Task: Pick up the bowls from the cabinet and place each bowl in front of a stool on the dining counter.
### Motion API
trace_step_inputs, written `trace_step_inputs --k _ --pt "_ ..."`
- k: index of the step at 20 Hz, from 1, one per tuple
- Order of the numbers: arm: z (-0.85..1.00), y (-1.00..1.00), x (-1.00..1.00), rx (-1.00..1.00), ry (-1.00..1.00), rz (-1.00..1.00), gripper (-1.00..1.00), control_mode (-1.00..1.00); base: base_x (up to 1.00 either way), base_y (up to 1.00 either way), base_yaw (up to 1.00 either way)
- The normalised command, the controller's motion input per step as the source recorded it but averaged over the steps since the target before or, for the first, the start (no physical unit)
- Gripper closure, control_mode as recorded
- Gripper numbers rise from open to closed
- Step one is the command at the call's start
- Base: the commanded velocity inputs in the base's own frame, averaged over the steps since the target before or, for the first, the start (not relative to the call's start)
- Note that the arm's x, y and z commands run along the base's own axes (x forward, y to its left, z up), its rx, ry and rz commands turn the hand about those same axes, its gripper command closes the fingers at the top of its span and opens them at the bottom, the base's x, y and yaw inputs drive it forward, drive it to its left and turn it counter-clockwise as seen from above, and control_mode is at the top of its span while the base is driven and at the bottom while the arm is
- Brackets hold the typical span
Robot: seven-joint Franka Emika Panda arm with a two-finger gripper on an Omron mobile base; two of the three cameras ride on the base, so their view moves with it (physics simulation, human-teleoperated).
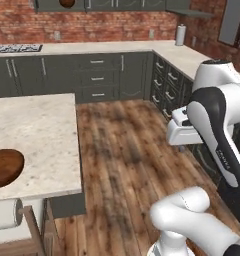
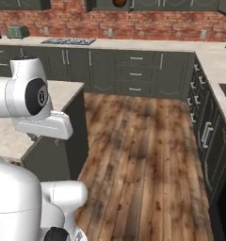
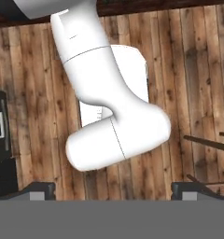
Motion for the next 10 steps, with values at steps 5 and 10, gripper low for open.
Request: trace_step_inputs --k 5,10 --pt "0.00 0.00 0.00 0.00 0.00 0.00 -1.00 1.00 0.74 -0.88 0.27" --pt "0.00 0.00 0.00 0.00 0.00 0.00 -1.00 1.00 1.00 -0.36 0.15"
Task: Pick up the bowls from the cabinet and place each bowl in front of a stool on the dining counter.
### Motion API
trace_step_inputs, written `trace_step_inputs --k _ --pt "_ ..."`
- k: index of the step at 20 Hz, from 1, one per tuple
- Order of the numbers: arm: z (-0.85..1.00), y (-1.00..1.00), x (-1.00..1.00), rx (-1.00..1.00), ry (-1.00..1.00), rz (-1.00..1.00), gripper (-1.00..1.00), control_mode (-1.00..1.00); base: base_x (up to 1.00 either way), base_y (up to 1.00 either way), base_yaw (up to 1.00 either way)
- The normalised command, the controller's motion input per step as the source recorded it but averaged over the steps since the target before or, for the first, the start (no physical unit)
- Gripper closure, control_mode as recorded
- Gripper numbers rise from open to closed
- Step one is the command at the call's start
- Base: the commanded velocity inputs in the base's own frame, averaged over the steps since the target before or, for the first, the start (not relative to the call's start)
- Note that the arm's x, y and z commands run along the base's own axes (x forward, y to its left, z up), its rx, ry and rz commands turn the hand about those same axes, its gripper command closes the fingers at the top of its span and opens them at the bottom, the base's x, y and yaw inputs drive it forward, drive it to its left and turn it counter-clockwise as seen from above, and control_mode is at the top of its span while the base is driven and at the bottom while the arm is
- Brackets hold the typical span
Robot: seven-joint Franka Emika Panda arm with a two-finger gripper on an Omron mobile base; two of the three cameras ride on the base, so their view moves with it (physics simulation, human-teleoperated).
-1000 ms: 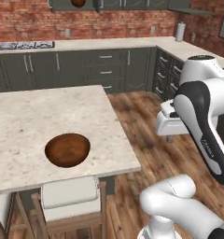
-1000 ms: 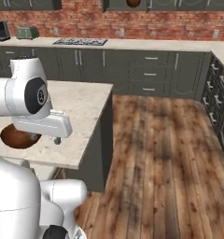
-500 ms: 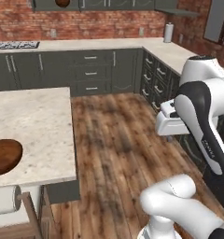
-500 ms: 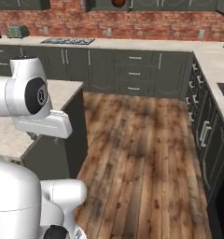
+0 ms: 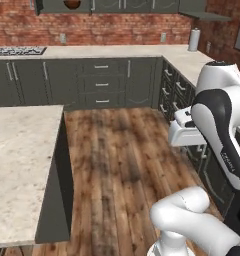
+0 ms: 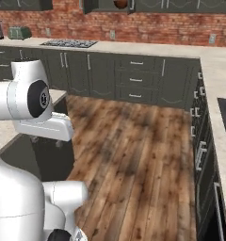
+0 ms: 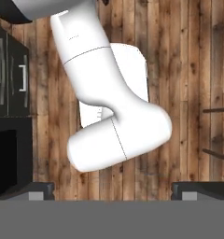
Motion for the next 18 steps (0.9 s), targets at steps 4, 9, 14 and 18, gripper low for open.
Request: trace_step_inputs --k 4,9,14,18 --pt "0.00 0.00 0.00 0.00 0.00 0.00 -1.00 1.00 1.00 -0.03 0.02" --pt "0.00 0.00 0.00 0.00 0.00 0.00 -1.00 1.00 1.00 0.00 0.00" --pt "0.00 0.00 0.00 0.00 0.00 0.00 -1.00 1.00 1.00 0.24 0.00" --pt "0.00 0.00 0.00 0.00 0.00 0.00 -1.00 1.00 1.00 0.01 0.00"
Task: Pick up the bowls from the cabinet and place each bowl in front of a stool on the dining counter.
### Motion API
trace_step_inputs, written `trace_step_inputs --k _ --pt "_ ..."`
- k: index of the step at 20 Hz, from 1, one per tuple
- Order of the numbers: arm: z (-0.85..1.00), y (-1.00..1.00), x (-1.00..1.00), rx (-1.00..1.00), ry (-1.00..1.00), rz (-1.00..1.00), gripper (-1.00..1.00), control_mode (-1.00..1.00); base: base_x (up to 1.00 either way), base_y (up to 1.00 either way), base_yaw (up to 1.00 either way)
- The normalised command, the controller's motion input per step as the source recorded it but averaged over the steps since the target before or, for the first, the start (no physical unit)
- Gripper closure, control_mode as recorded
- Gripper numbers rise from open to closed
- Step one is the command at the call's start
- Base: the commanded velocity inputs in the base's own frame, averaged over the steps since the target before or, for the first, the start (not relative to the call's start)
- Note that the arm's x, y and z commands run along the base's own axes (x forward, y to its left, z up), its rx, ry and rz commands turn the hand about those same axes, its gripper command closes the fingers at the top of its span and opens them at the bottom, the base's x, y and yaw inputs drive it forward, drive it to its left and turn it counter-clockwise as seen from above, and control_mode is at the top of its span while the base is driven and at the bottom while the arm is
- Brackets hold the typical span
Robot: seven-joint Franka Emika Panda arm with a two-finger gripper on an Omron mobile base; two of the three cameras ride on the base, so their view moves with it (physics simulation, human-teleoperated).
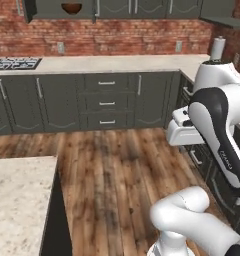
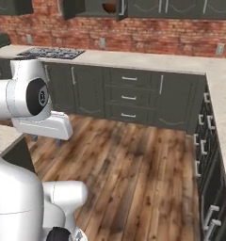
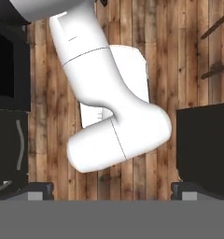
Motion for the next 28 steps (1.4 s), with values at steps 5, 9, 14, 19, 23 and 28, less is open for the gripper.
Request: trace_step_inputs --k 5,9,14,19,23,28 --pt "0.00 0.00 0.00 0.00 0.00 0.00 -1.00 1.00 1.00 0.00 0.03" --pt "0.00 0.00 0.00 0.00 0.00 0.00 -1.00 1.00 1.00 0.00 0.05" --pt "0.00 0.00 0.00 0.00 0.00 0.00 -1.00 1.00 1.00 0.02 0.24" --pt "0.00 0.00 0.00 0.00 0.00 0.00 -1.00 1.00 0.94 0.01 0.30" --pt "0.00 0.00 0.00 0.00 0.00 0.00 -1.00 1.00 1.00 0.03 0.27" --pt "0.00 0.00 0.00 0.00 0.00 0.00 -1.00 1.00 0.86 0.31 0.15"
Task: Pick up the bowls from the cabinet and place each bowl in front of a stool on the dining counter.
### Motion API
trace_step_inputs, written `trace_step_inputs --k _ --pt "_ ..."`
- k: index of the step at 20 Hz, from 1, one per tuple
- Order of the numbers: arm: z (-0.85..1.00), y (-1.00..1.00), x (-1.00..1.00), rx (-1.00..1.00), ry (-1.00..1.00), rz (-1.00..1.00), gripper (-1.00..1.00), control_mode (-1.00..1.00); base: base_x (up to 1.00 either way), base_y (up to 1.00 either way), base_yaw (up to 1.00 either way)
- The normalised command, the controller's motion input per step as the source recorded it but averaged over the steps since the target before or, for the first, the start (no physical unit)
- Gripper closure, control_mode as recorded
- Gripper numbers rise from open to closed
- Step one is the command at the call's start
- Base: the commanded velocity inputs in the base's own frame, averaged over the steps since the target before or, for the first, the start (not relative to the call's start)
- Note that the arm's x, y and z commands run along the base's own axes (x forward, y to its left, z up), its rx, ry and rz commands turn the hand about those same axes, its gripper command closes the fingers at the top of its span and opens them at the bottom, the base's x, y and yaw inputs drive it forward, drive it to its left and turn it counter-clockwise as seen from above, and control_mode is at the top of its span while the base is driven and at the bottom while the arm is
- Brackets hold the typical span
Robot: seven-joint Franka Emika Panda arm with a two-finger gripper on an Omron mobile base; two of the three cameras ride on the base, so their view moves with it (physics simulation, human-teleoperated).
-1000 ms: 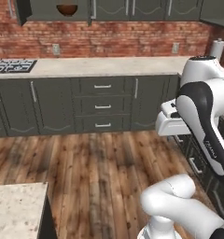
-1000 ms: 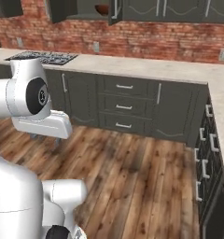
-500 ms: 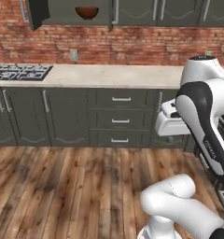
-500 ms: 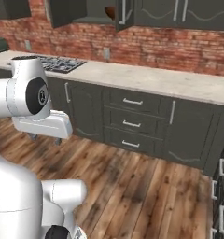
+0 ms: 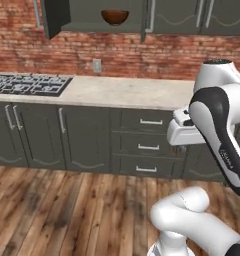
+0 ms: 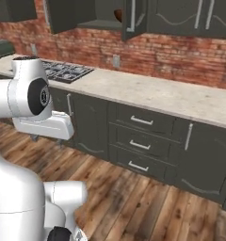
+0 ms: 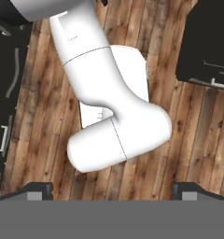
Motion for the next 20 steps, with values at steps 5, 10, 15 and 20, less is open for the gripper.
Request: trace_step_inputs --k 5,10,15,20 --pt "0.00 0.00 0.00 0.00 0.00 0.00 -1.00 1.00 0.72 0.51 0.02" --pt "0.00 0.00 0.00 0.00 0.00 0.00 -1.00 1.00 0.93 0.58 -0.03" --pt "0.00 0.00 0.00 0.00 0.00 0.00 -1.00 1.00 1.00 0.53 -0.20" --pt "0.00 0.00 0.00 0.00 0.00 0.00 -1.00 1.00 0.98 0.52 -0.40"
